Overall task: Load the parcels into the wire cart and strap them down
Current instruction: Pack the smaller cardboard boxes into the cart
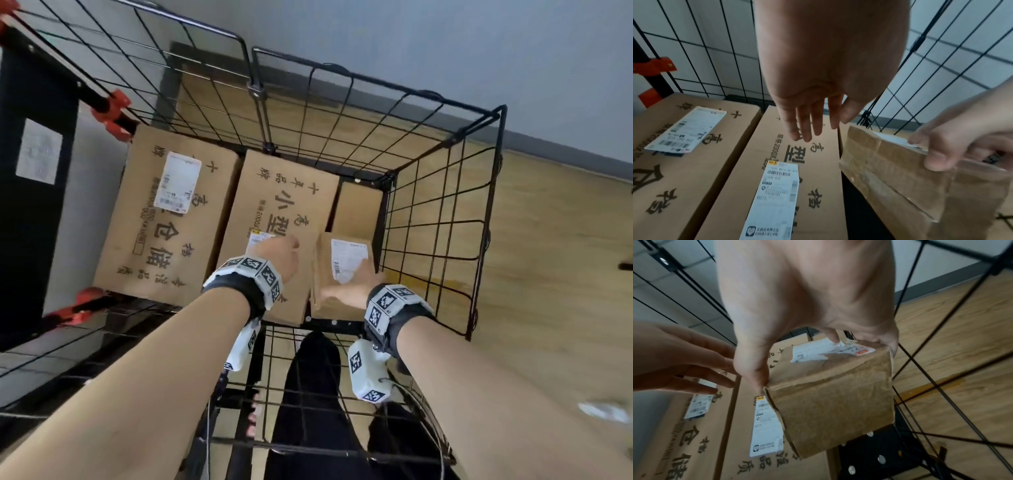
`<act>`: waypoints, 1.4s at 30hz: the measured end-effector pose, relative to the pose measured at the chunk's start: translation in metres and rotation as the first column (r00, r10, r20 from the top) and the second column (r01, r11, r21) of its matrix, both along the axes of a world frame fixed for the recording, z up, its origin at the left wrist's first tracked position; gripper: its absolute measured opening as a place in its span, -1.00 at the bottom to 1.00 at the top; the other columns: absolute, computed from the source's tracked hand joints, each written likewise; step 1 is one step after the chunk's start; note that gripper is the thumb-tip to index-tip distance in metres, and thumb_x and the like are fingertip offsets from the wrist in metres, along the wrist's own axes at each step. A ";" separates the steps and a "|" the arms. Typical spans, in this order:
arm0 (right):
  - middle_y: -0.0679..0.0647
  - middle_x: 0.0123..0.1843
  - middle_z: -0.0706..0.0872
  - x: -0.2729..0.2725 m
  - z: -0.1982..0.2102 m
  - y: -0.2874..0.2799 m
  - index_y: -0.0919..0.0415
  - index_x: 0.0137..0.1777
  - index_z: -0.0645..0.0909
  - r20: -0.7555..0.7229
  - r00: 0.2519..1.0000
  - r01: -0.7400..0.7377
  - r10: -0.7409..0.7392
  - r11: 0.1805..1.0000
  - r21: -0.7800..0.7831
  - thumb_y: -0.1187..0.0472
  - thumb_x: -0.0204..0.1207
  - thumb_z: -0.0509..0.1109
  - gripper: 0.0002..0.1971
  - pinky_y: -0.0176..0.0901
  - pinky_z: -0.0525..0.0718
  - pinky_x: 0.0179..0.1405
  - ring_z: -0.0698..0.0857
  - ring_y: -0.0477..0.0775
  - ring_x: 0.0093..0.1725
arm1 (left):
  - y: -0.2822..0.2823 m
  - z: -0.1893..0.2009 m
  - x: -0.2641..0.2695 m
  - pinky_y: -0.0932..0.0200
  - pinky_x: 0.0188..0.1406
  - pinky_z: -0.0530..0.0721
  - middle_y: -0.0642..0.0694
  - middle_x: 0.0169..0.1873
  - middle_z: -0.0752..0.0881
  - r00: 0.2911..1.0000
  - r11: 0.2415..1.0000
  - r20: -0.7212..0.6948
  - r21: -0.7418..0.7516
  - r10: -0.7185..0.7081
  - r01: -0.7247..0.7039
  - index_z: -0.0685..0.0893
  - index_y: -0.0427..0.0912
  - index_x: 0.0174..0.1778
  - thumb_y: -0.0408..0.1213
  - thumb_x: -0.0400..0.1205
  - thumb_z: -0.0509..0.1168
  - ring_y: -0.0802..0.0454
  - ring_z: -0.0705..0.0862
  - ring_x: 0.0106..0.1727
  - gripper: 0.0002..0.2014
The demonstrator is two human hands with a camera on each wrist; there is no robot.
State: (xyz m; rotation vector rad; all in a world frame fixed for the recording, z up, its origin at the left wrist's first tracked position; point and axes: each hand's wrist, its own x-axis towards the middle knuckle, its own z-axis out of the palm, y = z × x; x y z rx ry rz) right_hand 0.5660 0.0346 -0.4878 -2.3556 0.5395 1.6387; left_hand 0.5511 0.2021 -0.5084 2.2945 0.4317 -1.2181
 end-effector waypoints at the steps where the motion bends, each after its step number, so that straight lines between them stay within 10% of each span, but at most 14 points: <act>1: 0.27 0.61 0.13 -0.004 -0.007 -0.003 0.11 0.67 -0.15 -0.027 1.000 -0.014 0.013 1.000 -0.021 -0.20 0.12 0.61 0.27 0.12 0.39 0.43 0.22 0.30 0.56 | -0.002 -0.009 -0.002 0.08 0.04 0.56 -0.21 0.27 0.62 1.000 1.000 -0.012 0.002 -0.004 0.004 0.42 -0.09 0.47 -0.33 0.70 0.02 -0.17 0.62 0.23 -0.61; 14: 0.28 0.64 0.12 -0.020 -0.070 -0.022 0.15 0.67 -0.25 -0.134 0.991 -0.015 0.000 0.994 -0.111 -0.28 0.23 0.52 0.25 0.16 0.38 0.50 0.27 0.34 0.57 | -0.043 -0.077 -0.012 0.01 0.13 0.60 -0.24 0.30 0.60 0.992 0.992 0.034 0.029 -0.121 0.120 0.48 -0.12 0.43 -0.33 0.69 0.05 -0.21 0.60 0.26 -0.62; 20: 0.34 0.62 -0.01 -0.032 -0.101 -0.015 0.07 0.66 -0.34 -0.098 0.993 0.045 -0.059 0.989 -0.139 -0.18 0.31 0.53 0.22 0.14 0.26 0.53 0.19 0.39 0.58 | -0.036 -0.109 -0.015 -0.11 0.48 0.39 -0.13 0.63 0.15 0.979 0.978 0.004 0.021 -0.206 0.205 0.31 -0.03 0.56 -0.35 0.68 0.04 -0.25 0.33 0.53 -0.51; 29: 0.34 0.57 -0.02 -0.053 -0.150 -0.003 -0.02 0.60 -0.49 -0.019 0.993 0.112 -0.116 0.982 -0.152 -0.16 0.16 0.63 0.38 0.25 0.29 0.51 0.22 0.41 0.51 | -0.037 -0.142 -0.036 -0.08 0.33 0.57 0.02 0.67 -0.12 0.984 0.988 -0.085 -0.035 -0.156 0.153 0.19 0.14 0.61 -0.31 0.68 0.04 -0.21 0.49 0.43 -0.45; 36: 0.34 0.60 0.03 -0.056 -0.158 -0.004 -0.05 0.63 -0.44 0.043 0.962 0.271 -0.270 0.962 -0.033 -0.03 0.43 0.51 0.16 0.07 0.21 0.49 0.34 0.33 0.47 | -0.032 -0.146 -0.043 0.00 0.52 0.36 -0.04 0.67 -0.10 0.983 0.985 -0.085 -0.065 -0.164 0.159 0.26 0.06 0.60 -0.33 0.69 0.05 -0.09 0.25 0.61 -0.48; 42: 0.36 0.64 -0.01 -0.034 -0.140 -0.022 0.05 0.67 -0.20 -0.086 0.989 0.129 -0.123 0.989 0.065 0.15 0.49 0.42 -0.05 0.27 0.20 0.56 0.12 0.46 0.59 | -0.029 -0.122 -0.026 0.16 0.38 0.36 -0.13 0.61 0.23 0.993 0.994 -0.067 -0.069 -0.094 0.089 0.37 -0.07 0.55 -0.29 0.72 0.03 -0.10 0.36 0.54 -0.57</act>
